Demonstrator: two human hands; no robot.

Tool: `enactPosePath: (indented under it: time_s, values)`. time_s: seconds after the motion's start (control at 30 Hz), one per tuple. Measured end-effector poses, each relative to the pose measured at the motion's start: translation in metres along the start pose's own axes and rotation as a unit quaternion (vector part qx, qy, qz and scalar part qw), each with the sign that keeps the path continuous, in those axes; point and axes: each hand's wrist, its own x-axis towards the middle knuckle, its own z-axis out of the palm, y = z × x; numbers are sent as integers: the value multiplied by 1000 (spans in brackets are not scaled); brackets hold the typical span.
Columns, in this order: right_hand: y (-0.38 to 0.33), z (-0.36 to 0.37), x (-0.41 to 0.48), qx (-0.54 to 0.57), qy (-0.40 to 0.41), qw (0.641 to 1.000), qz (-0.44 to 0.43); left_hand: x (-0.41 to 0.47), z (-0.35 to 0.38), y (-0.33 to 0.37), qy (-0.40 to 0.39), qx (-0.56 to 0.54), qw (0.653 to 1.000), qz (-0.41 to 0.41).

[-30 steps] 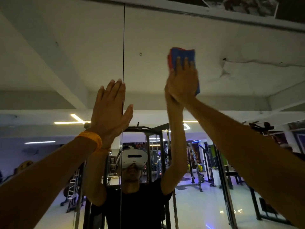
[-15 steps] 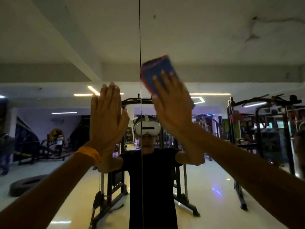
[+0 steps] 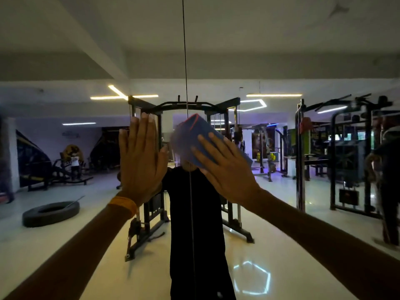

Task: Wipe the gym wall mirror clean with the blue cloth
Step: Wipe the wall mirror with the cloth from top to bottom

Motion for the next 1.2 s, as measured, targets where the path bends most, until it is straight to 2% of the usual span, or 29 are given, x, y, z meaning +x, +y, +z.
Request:
enactPosePath:
  time_s: [0.07,0.1,0.13,0.2,0.27,0.3,0.37,0.43,0.47,0.53,0.6,0.67,0.7,0.73,0.8,0.87,0.9,0.93,1.0,1.03,1.07,1.13,1.2]
  values:
    - [35,-7,-18,-4,3,1000,-10,-11,0,0,-5,-11,1000,6]
    - [57,-12,-24,-2,19,999,32,-17,-1,1,-6,-11,1000,15]
    - [80,-16,-28,-2,40,995,95,-22,0,4,-6,-12,1000,23]
    - [100,-24,-32,6,77,964,255,-25,2,15,-2,-13,999,31]
    - [73,-16,-34,9,107,935,337,-20,5,31,-1,-17,999,30]
    - [49,-10,-38,21,91,945,314,-15,7,38,-4,-22,999,29]
    - [13,-3,-58,45,43,986,152,-9,12,48,-10,-32,999,33]
    - [31,-9,-76,28,8,999,38,-9,17,51,-14,-34,999,34]
    - [53,-12,-81,15,12,999,32,-11,18,52,-16,-36,999,34]
    - [106,-23,-87,4,42,994,105,-14,19,59,-20,-40,998,33]
    - [150,-31,-90,22,76,967,241,-13,21,69,-25,-39,998,31]
    - [139,-23,-84,10,110,933,341,-6,25,83,-34,-40,998,32]
    - [121,-15,-81,7,113,931,346,-1,27,92,-38,-41,998,35]
    - [102,-10,-82,20,98,946,308,4,30,101,-40,-40,998,41]
    - [86,-15,-98,45,45,987,150,15,34,118,-42,-30,997,53]
    - [131,-29,-112,16,25,999,34,24,36,131,-34,-21,998,53]
    - [160,-34,-113,-2,31,999,36,28,37,136,-29,-17,998,55]
    - [193,-39,-112,-10,47,995,82,32,37,141,-25,-14,998,59]
    - [244,-51,-104,2,111,962,249,42,38,152,-23,-5,997,70]
    - [253,-54,-100,7,144,940,308,49,39,158,-23,-1,997,75]
    - [252,-55,-94,11,146,932,331,58,41,165,-24,2,997,77]
    - [227,-50,-88,32,97,951,292,74,47,180,-22,5,997,70]
    - [206,-45,-96,27,55,982,181,86,54,197,-18,18,998,61]
